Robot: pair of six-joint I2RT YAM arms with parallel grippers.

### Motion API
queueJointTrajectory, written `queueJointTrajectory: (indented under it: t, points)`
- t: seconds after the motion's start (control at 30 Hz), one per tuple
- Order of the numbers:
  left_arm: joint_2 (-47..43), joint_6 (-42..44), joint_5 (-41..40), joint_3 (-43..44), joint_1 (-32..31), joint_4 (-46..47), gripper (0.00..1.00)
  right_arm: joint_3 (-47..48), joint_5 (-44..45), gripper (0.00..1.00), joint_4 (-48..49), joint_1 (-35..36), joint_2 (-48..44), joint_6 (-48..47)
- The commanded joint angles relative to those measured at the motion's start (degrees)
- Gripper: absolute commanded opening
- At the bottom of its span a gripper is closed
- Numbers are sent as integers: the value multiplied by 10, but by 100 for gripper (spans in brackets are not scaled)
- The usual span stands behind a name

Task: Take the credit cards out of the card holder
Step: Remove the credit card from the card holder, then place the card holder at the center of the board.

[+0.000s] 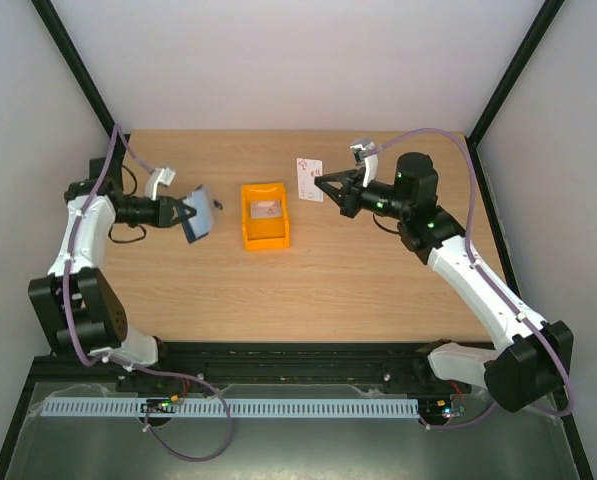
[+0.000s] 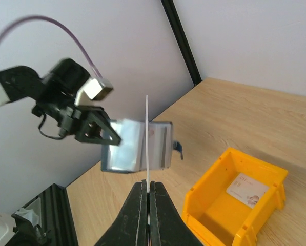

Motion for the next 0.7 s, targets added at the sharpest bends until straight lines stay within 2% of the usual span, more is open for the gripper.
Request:
queueJointTrajectory:
  t: [0.0, 0.27, 0.5, 0.63, 0.67]
  points:
    - [37, 57, -25, -46, 27, -23, 2, 14, -11, 2, 3, 1, 5, 24]
    - [87, 75, -43, -100, 60, 18, 2, 12, -9, 2, 8, 8, 6, 46]
    - [168, 98, -67, -94, 115, 13, 7, 6, 0, 2, 9, 21, 4, 54]
    - [227, 104, -90, -82, 155, 10, 20, 3, 0, 2, 8, 25, 0, 55]
    - [240, 106, -95, -77, 166, 5, 30, 2, 0, 2, 8, 26, -2, 55]
